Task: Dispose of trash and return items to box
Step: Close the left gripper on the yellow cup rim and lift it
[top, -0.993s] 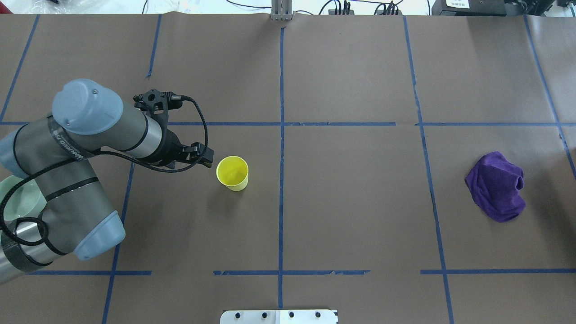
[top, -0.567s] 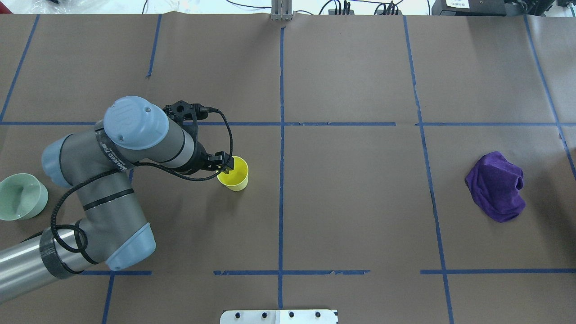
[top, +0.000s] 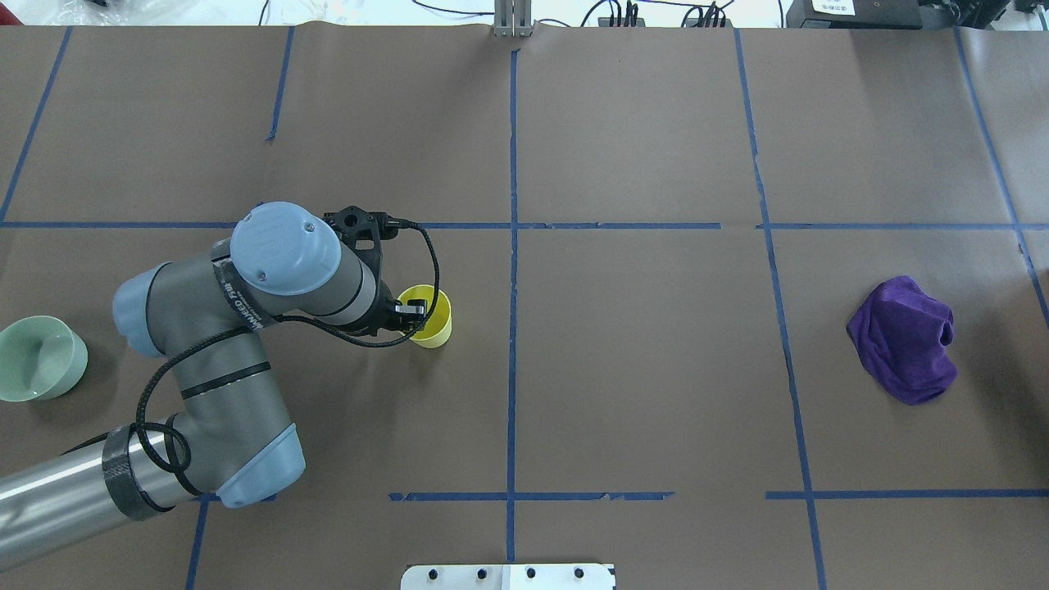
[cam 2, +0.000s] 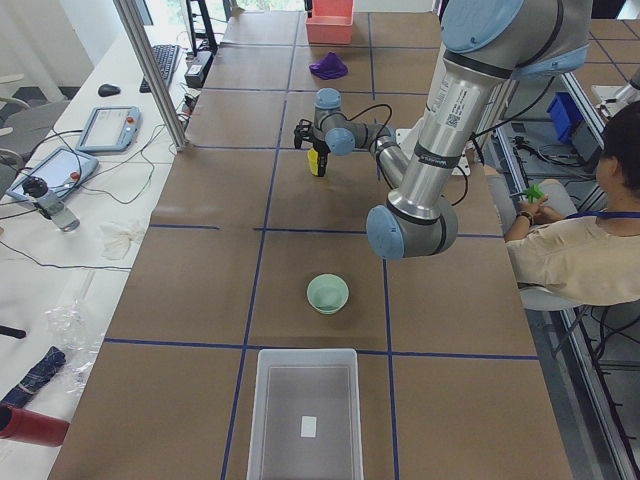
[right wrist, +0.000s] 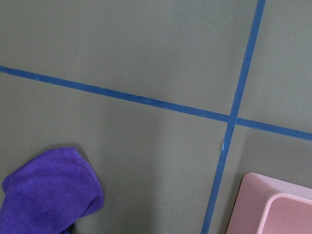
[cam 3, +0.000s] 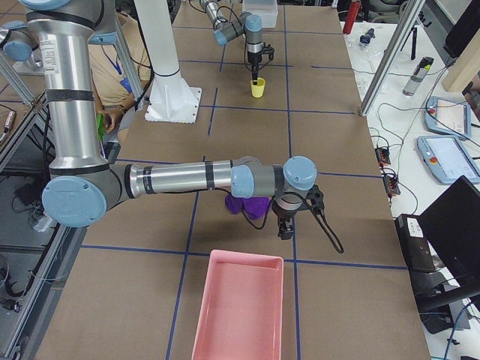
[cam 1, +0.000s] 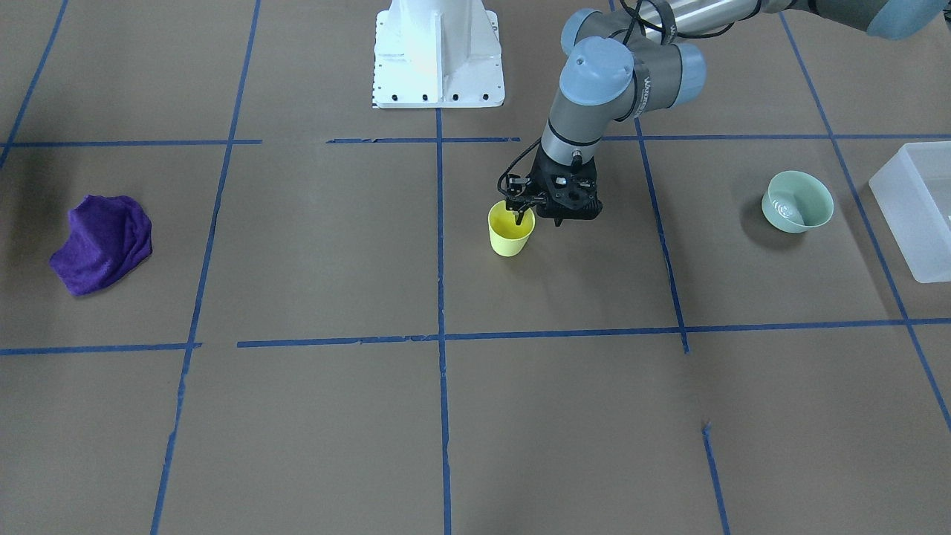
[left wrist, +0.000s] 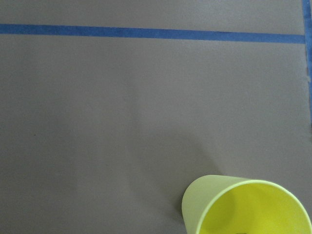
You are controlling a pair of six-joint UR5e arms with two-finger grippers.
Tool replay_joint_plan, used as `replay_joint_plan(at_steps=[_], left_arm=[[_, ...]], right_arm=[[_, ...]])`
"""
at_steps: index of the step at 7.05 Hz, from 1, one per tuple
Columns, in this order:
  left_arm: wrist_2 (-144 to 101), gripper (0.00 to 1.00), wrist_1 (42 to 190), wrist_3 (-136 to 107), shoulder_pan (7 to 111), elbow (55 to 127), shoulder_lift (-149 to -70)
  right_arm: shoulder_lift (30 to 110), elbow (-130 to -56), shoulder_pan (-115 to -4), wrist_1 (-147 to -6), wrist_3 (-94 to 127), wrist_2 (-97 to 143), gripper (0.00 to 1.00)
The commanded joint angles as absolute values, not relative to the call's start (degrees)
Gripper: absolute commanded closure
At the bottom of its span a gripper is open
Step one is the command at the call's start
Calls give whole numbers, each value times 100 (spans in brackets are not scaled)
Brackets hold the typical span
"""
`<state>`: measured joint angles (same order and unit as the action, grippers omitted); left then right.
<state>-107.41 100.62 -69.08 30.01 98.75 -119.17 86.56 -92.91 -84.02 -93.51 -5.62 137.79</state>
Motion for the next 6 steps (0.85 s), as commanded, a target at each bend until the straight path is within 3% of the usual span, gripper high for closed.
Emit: replay_joint_plan(at_steps=[1,3,6], left_arm=[[-10696,100,10081,-6917,2918,9809,-11944],[-10731,100,10029,-6917,2988,10236,-11910],[-11293,100,9300,-5994,4950,11563,-11341]], right_arm=[[8649,-9281,-8402,-9343,-562,13773,0],[8640,-9255,-8402,-9343,-562,13772,0],[8613,-9255,-8402,-9343,-562,13807,0]])
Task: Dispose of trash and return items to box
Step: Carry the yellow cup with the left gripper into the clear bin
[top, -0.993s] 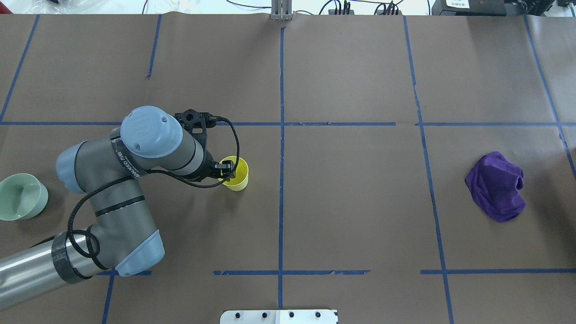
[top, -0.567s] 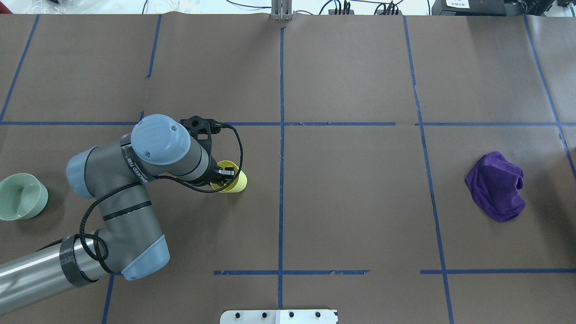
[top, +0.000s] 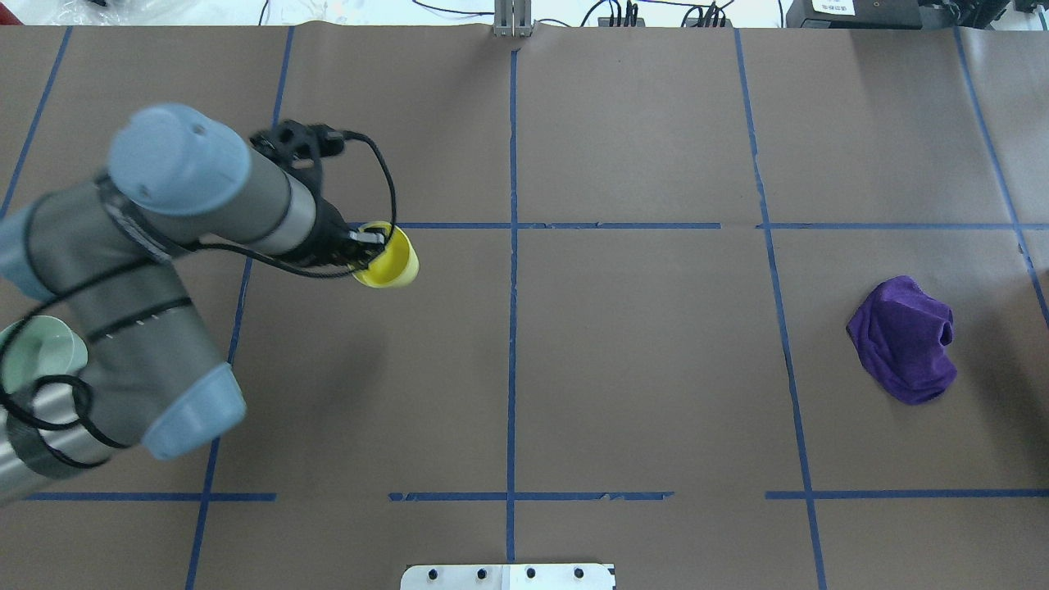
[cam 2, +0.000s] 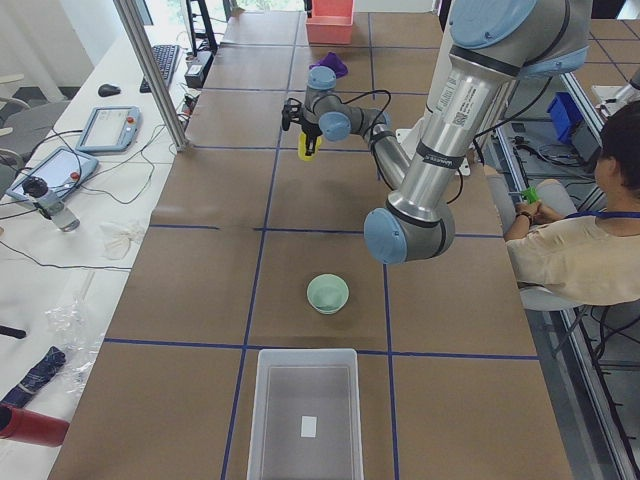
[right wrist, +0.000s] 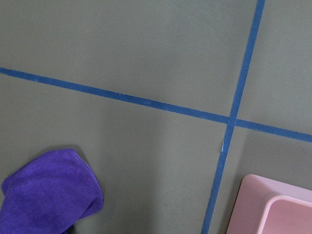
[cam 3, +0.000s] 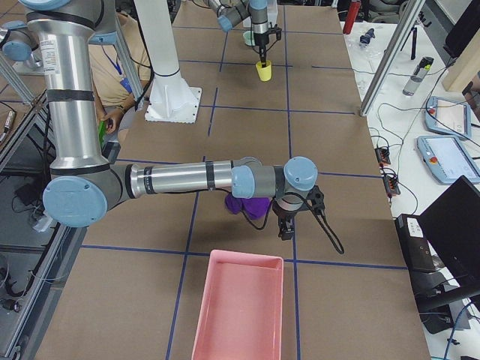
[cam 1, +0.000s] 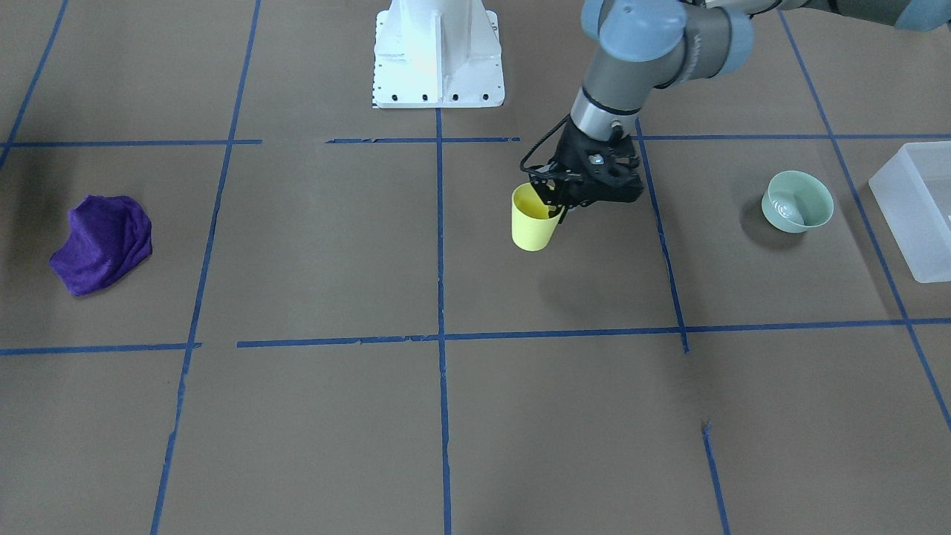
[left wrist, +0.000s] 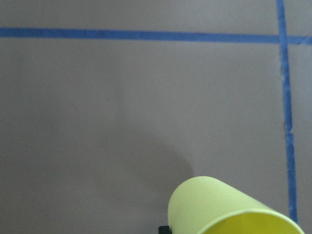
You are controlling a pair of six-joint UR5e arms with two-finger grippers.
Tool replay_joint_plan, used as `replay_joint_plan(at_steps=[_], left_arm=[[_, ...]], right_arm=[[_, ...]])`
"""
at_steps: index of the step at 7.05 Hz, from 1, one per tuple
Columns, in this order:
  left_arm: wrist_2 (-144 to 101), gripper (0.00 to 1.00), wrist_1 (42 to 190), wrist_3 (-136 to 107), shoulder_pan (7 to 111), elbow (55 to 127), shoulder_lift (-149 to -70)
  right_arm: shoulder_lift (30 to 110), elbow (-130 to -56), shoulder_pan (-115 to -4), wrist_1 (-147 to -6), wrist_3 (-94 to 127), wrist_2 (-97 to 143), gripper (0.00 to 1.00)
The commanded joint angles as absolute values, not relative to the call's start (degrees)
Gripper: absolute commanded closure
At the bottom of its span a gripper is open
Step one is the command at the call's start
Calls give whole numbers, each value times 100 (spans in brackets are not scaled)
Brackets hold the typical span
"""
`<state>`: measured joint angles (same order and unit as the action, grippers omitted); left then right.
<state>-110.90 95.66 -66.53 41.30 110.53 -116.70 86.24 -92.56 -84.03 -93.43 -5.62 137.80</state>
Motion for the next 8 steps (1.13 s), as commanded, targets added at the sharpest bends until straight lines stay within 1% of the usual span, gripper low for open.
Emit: replay_joint_plan(at_steps=[1,3,4,6,7,8], left_arm=[[-11485,100,9299,-5176,5262,11740,-10537],[-11766,100,9351,-3061,6261,11611,-9489],[-11812,100,9352,-1606,7067,11210,-9222],[-12172,100,9386,876,8518,9938,-9211],[-12216,100,9787,1784,9030,9244,-9194],[-12721,100,10261,2472,9218,8576,-8976]], right_arm=[[8613,-9246,-8402,-9343,-571,13816,0],[8596,-9211,-8394,-9334,-563,13816,0],[8587,-9228,-8394,-9334,-563,13825,0],[8578,-9281,-8359,-9325,-554,13825,0],[8561,-9325,-8115,-9273,-554,13825,0],[8569,-9343,-8017,-9029,-545,13808,0]])
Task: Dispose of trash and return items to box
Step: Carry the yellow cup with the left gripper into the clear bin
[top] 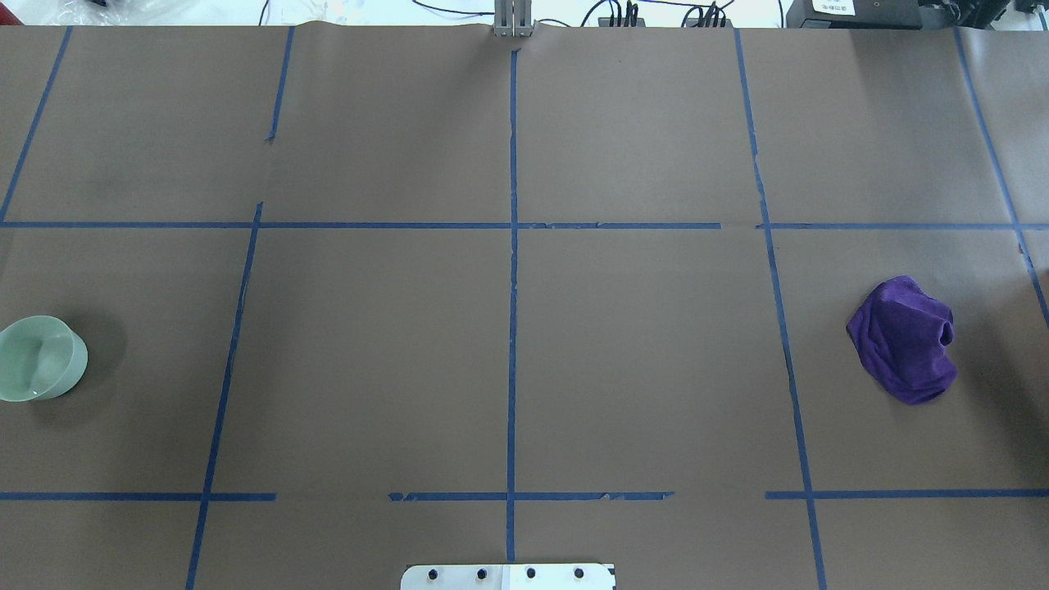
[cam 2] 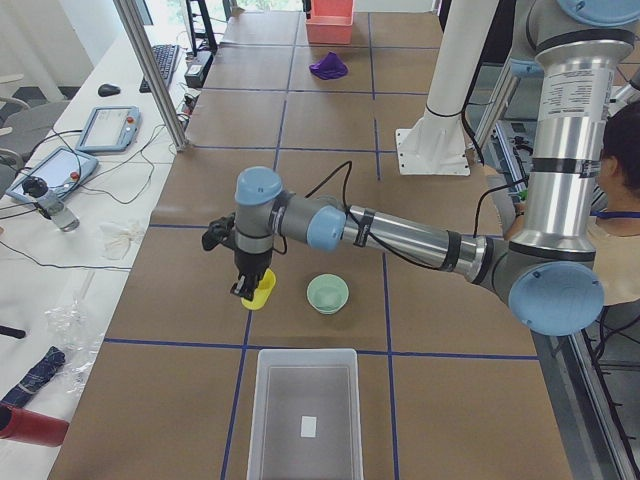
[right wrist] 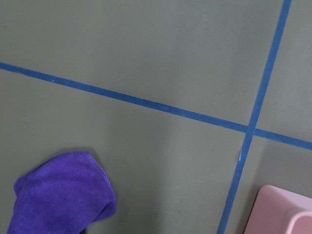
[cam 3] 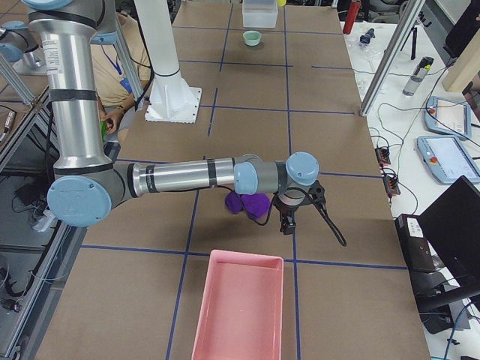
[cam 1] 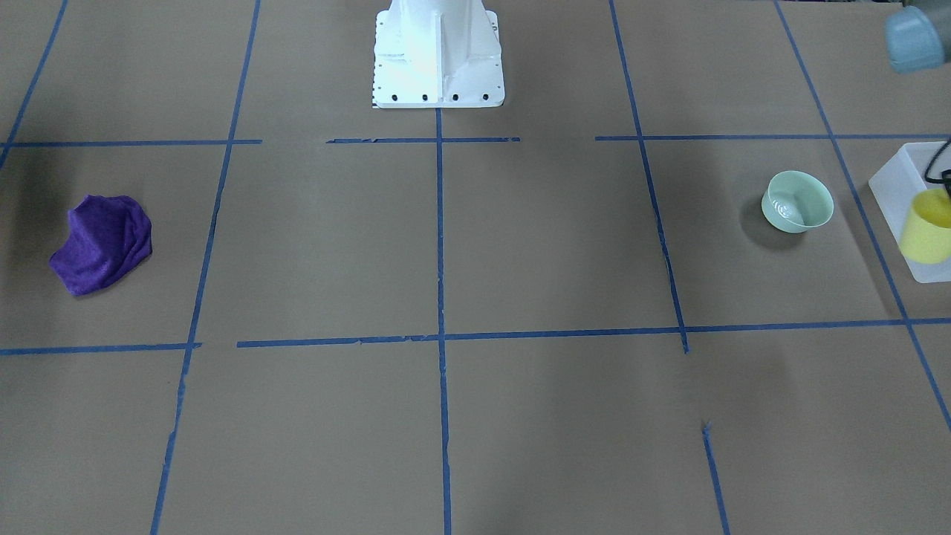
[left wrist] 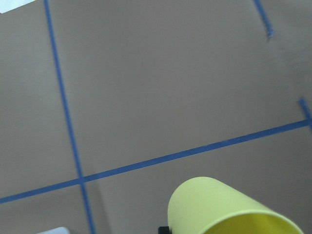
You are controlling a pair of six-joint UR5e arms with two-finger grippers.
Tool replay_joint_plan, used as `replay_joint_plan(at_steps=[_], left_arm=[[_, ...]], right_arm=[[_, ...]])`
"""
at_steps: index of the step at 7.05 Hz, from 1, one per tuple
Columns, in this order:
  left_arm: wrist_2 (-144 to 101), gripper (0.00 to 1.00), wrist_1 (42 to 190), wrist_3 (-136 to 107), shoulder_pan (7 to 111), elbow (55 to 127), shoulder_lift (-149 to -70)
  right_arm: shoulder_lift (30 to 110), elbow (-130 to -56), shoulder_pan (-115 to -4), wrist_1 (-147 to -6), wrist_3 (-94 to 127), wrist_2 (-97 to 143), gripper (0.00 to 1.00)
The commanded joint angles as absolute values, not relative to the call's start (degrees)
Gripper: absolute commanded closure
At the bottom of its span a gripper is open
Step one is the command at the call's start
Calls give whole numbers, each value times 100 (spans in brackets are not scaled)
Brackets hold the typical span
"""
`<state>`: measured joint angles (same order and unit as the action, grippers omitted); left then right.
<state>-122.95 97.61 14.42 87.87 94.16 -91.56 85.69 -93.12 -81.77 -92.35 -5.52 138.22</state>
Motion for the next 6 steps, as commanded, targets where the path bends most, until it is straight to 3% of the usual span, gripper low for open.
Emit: replay_joint_plan(at_steps=[1,6], left_arm=[[-12866,100,10387,2548,9220,8091,-8869],[-13929,100,10993,2487,9167,6972,-8912]], right_arm=[[8587,-9334,-7998,-8887,-371,13808,0],[8780,-9386,-7955,-8499,-369,13834,0]])
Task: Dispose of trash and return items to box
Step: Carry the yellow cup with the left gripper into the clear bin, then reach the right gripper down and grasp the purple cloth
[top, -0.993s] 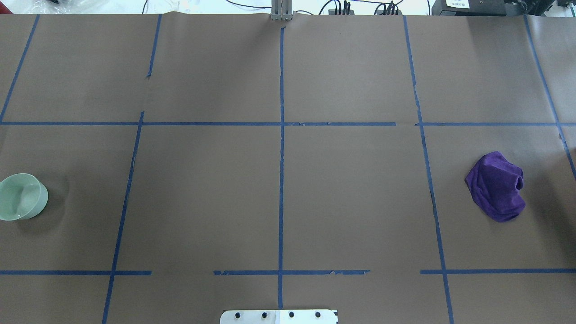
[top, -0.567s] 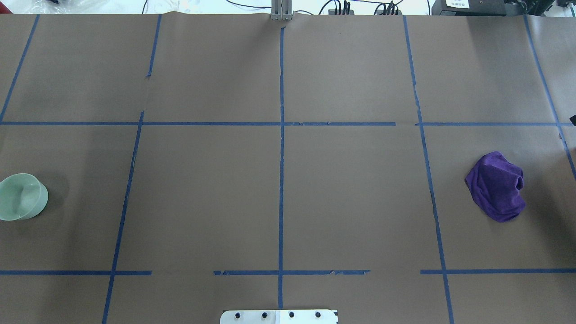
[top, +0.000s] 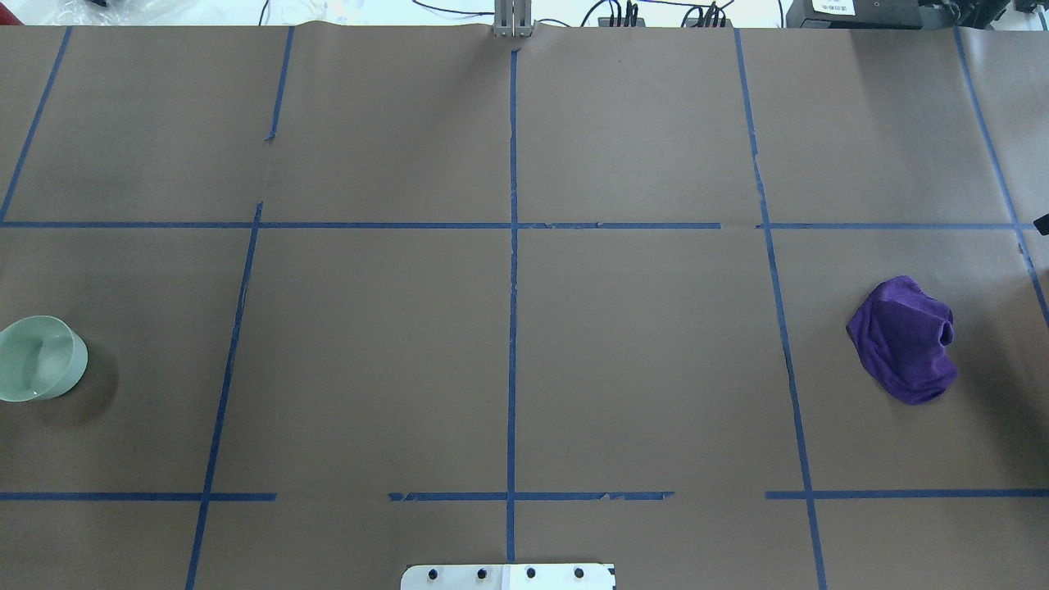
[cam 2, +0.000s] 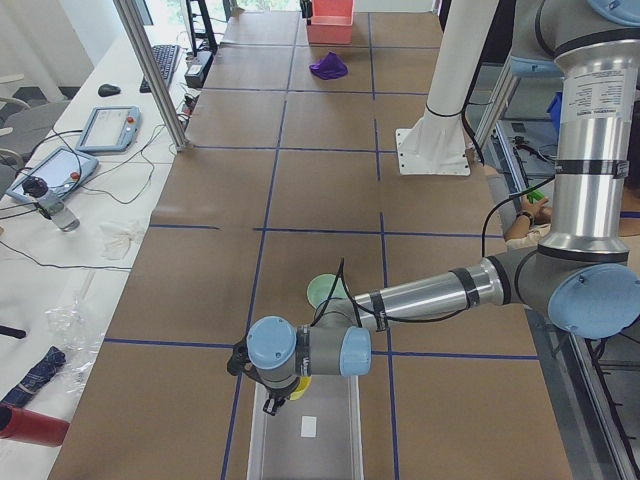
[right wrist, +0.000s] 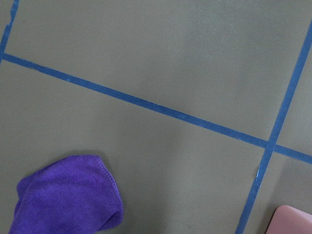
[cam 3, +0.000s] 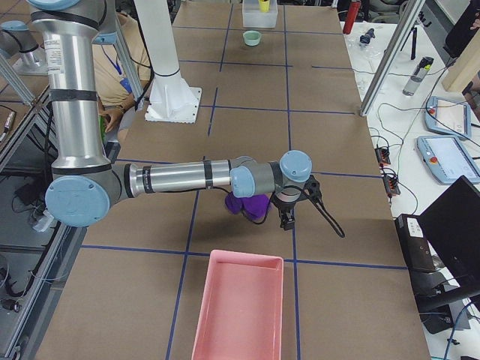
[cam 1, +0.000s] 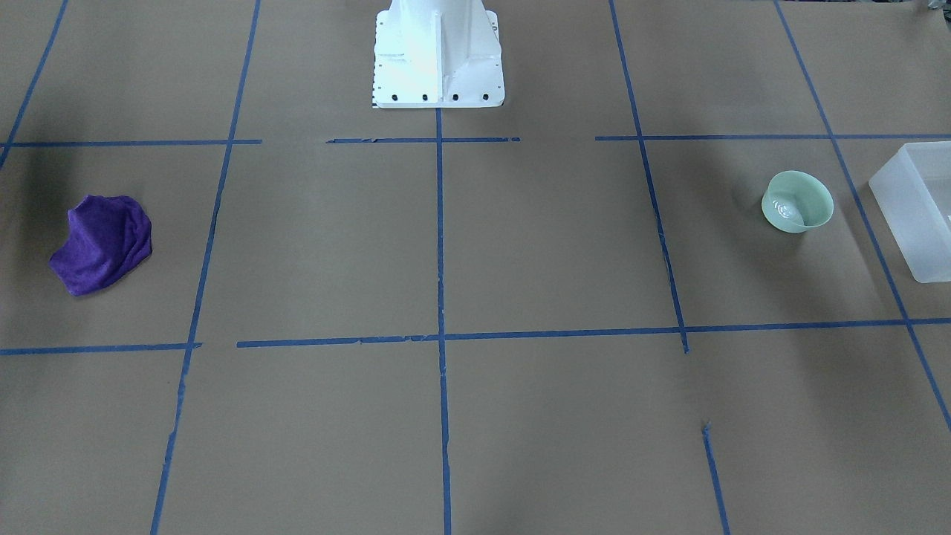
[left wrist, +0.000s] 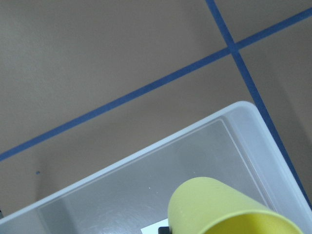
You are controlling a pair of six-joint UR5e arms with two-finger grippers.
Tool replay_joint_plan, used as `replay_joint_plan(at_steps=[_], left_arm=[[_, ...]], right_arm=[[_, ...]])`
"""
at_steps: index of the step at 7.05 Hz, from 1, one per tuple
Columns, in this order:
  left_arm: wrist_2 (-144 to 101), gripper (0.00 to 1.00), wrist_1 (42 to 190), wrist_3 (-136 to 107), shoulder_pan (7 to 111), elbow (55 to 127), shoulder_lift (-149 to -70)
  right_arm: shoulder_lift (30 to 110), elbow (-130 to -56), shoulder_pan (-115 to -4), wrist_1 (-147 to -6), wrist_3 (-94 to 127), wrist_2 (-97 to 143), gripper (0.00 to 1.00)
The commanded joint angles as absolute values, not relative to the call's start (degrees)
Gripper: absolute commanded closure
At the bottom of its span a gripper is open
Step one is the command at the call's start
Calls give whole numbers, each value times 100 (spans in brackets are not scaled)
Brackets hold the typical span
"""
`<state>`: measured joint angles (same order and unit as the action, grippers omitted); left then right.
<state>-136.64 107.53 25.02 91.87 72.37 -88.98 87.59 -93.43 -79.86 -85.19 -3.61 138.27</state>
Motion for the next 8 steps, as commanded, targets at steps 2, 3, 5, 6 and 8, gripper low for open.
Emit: replay_joint_plan(at_steps=[2,3,5,6,8], left_arm=[[-14027,94,11118,2348,9071,6794,-8921],[-14036,85,11127,2268,8983,6768,-8921],[-14062,74,11136,2197,8851,6741,-8930],[-14167,62,11136,2197,8842,6741,-8930],[-14448,30,11118,1630,8842,7090,-8938]], right_arm=[[8772,-9413,-7841,-8499,-360,13825,0],[8763,-9413,-7770,-8499,-352,13816,0],[8763,-9596,-7499,-8508,171,13834,0],[8789,-9815,-7349,-8499,915,13843,0],[9113,-10377,-6997,-8490,1833,13816,0]])
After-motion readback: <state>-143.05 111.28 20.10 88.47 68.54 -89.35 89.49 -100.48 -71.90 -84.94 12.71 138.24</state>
